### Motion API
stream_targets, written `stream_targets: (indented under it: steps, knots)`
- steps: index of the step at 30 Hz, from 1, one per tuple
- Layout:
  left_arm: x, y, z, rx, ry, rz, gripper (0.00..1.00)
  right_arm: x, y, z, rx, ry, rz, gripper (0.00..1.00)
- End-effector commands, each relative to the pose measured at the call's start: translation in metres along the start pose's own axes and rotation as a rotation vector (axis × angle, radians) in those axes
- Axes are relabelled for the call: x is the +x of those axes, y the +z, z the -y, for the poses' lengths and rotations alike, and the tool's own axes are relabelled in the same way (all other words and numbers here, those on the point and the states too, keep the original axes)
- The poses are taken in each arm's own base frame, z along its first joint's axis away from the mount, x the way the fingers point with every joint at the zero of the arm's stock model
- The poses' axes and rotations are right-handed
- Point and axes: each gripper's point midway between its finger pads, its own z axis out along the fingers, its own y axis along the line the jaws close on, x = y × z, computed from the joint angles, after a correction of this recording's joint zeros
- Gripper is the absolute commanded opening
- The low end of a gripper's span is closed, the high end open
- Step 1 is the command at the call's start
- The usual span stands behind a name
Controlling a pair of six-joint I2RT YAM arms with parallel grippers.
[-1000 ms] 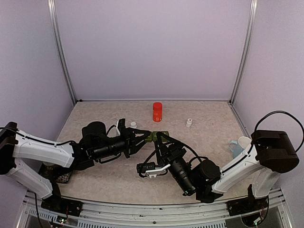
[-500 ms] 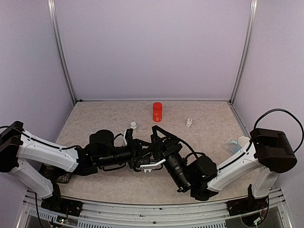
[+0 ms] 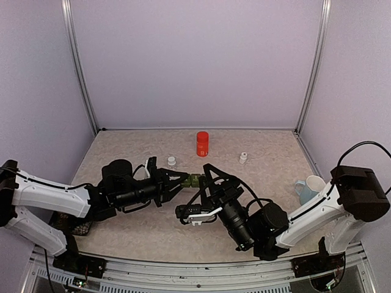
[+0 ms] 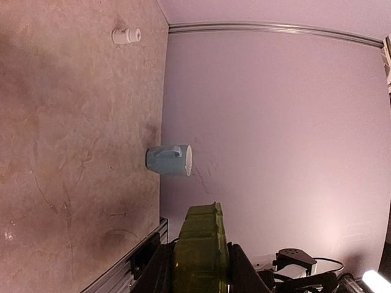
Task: Sort the pills into containers
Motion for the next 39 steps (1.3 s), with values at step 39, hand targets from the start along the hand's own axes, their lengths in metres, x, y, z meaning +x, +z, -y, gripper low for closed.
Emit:
stream_targets:
  steps: [39]
  knots:
    - [0.017,0.004,0.036,0.088,0.09,-0.061,0.0,0.003,0.002,-0.009,-0.022,0.038,-0.021,0.74]
